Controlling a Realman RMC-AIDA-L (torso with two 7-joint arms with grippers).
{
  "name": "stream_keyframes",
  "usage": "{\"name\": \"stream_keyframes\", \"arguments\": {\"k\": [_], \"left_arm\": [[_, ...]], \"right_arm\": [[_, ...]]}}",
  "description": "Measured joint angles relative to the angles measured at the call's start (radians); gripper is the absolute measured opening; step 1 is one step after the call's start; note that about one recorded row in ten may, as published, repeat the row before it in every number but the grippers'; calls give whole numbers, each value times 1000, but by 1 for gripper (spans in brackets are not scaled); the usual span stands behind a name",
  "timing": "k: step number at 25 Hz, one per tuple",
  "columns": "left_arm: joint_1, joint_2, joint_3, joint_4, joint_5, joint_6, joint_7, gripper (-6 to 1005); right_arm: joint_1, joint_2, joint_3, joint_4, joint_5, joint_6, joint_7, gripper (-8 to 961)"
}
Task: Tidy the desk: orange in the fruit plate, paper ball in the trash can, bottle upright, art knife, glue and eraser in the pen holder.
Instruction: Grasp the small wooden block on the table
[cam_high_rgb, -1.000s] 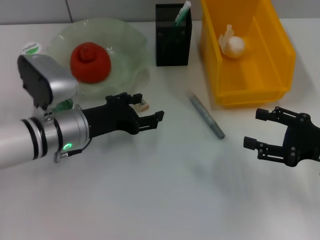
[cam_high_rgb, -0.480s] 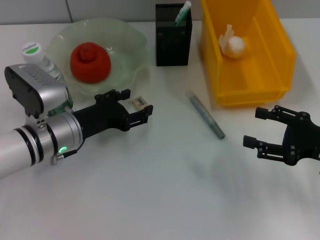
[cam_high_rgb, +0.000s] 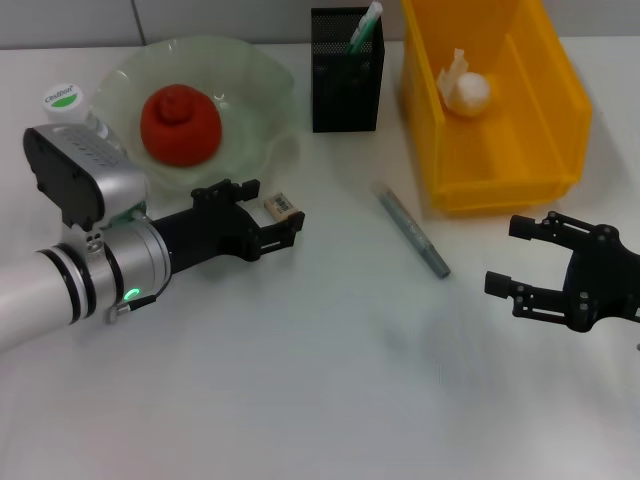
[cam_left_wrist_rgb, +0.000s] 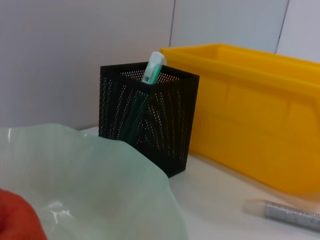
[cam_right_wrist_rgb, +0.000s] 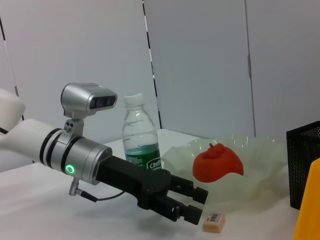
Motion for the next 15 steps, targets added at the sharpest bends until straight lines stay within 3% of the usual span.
{"name": "stream_keyframes", "arguments": {"k": [15], "left_arm": [[-29, 0, 42, -7, -6, -47, 11, 797]], "right_arm": [[-7, 2, 0, 0, 3, -12, 4, 802]]}}
